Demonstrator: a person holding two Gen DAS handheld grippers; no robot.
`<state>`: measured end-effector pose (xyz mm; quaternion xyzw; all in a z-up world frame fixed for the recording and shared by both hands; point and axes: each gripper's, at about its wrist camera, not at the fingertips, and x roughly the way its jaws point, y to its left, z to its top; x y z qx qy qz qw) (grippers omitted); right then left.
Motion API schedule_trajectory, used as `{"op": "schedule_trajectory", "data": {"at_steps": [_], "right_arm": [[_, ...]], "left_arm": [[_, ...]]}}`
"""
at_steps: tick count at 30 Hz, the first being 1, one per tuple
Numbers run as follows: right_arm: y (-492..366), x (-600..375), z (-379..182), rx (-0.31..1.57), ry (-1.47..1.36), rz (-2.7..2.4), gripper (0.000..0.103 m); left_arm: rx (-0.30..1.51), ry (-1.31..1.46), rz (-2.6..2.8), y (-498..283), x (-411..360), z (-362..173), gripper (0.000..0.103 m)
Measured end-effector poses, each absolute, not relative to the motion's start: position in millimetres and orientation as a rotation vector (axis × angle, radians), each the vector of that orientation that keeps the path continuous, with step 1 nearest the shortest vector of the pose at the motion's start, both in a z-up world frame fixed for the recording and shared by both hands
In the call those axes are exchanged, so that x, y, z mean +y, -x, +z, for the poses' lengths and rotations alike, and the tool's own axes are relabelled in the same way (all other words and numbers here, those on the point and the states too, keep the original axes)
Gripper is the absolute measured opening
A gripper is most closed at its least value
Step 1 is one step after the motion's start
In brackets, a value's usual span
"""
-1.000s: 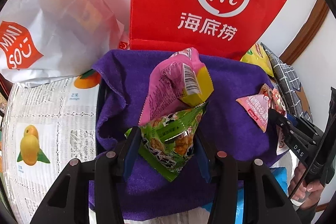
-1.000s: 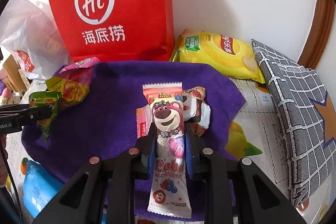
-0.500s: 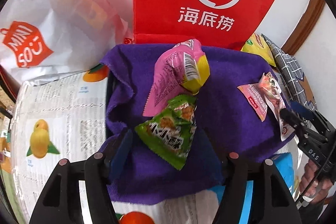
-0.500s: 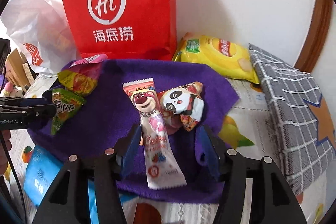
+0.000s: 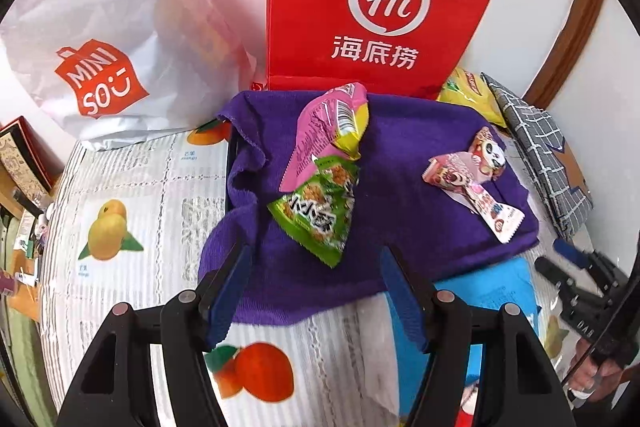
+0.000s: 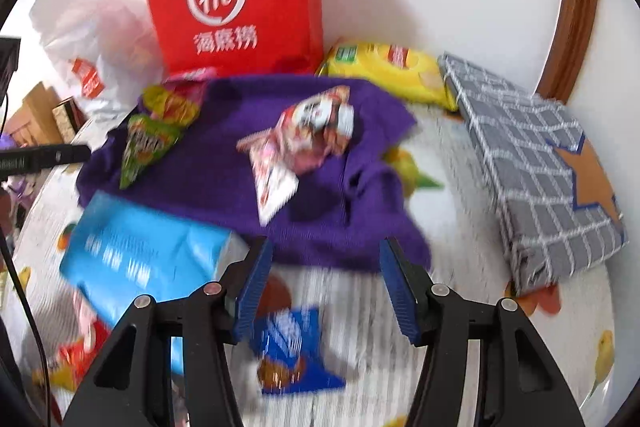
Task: Organize snacks
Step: 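Open both tools to drop the green bag and Lotso candy on the towel, then grasp the blue cookie packet with the right tool while the left tool reaches the snack pile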
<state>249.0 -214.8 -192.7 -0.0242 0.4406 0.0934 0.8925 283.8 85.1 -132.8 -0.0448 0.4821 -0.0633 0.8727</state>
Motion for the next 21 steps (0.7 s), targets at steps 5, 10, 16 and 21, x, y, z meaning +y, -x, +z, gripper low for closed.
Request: {"op": "schedule_trajectory", "data": {"at_steps": [5,10,16,21], "right_arm": [[-232.2,-219.0,-211.5,0.975,0.004,0.250,0.056],[-222.5,-210.3,-221.6,0.992,0.049,0.278,0.056],[-216.7,-201.2,-235.1,0.994,0.117,0.259,0.056],[-207.1,-202.0,-231.4,0.975,0.128,0.221,0.043]], "left_arm": [[1.008,0.095,-0.125,-266.3,85.0,-129.3,0.065],[1.017,0.096,-0.108,-249.7,88.6,-130.4,0.065],[1.023,0.094,-0.095,-231.5,89.5,-129.3,0.065],[1.019,0.091,-0.095,-215.2,86.6,-128.4,0.065]]}}
